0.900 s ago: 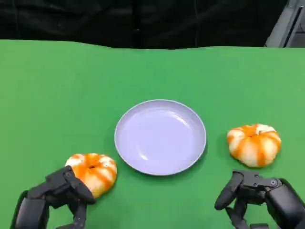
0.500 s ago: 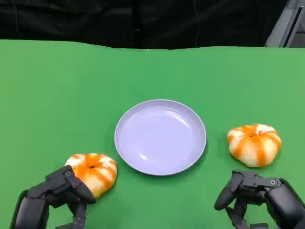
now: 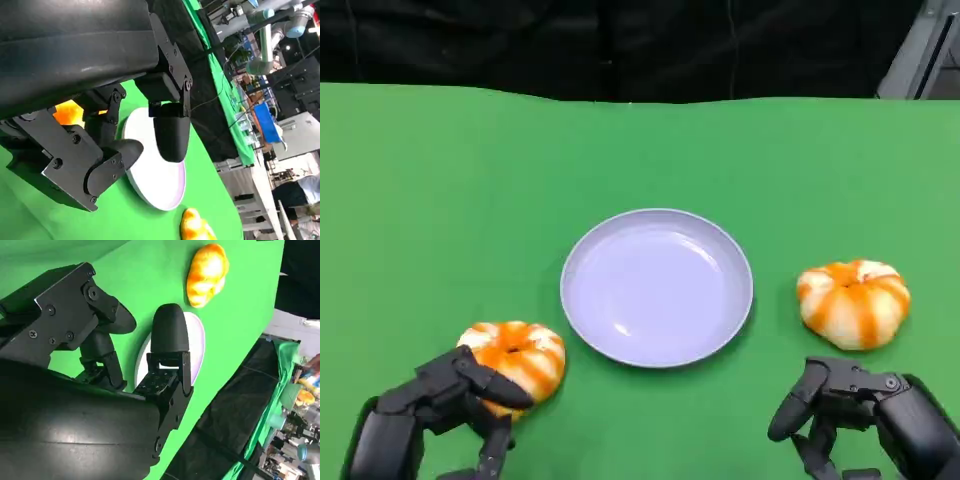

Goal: Grasp the bread from the table and place it into the plate.

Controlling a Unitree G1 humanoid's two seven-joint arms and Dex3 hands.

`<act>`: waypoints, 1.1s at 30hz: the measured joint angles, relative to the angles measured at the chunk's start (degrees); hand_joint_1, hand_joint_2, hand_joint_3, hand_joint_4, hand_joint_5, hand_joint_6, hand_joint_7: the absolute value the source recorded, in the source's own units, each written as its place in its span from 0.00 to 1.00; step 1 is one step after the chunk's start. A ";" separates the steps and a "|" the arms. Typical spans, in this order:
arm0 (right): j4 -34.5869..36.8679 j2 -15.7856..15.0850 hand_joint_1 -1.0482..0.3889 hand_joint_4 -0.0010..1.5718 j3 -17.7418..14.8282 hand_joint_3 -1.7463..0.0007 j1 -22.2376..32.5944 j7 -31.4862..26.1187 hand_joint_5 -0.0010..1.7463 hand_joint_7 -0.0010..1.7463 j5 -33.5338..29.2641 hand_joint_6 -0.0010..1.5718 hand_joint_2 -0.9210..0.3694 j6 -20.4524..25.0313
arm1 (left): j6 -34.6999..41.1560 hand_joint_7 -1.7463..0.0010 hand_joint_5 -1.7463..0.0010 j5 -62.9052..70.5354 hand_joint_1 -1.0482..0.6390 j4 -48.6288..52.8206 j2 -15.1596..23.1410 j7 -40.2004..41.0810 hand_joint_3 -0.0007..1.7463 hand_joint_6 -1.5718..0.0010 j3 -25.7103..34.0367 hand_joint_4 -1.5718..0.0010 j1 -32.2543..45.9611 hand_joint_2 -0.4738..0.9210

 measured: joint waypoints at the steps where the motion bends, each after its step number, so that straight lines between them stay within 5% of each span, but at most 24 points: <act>1: 0.00 0.04 0.76 0.52 0.05 0.34 -0.06 -0.01 0.91 0.69 -0.04 0.50 0.37 0.00 | 0.39 0.83 0.53 0.31 0.52 -0.16 0.02 0.01 0.29 0.51 0.00 0.59 -0.05 0.89; 5: 0.01 0.17 0.76 0.52 0.15 0.34 -0.21 -0.04 0.90 0.69 -0.27 0.50 0.37 0.00 | 2.70 0.97 0.66 2.07 0.48 -0.98 0.09 0.02 0.11 0.59 -0.01 0.70 -0.79 0.98; 11: 0.00 0.42 0.76 0.52 0.20 0.34 -0.21 -0.05 0.91 0.69 -0.28 0.50 0.37 0.00 | 5.98 1.00 0.69 5.65 0.44 -1.09 0.92 0.04 0.04 0.72 -0.40 0.81 -3.34 1.00; 19: -0.08 0.46 0.77 0.52 0.36 0.34 -0.01 -0.19 0.88 0.69 -0.77 0.50 0.37 -0.02 | 12.34 1.00 0.60 16.24 0.34 -2.27 3.54 0.20 0.02 0.83 -2.61 0.93 -5.55 1.00; 33: -0.35 0.65 0.75 0.52 0.96 0.35 0.42 -0.24 0.91 0.70 -0.70 0.50 0.37 0.05 | 33.30 1.00 0.71 41.23 0.30 -5.90 8.65 -2.06 0.02 0.85 -11.08 0.92 -13.31 1.00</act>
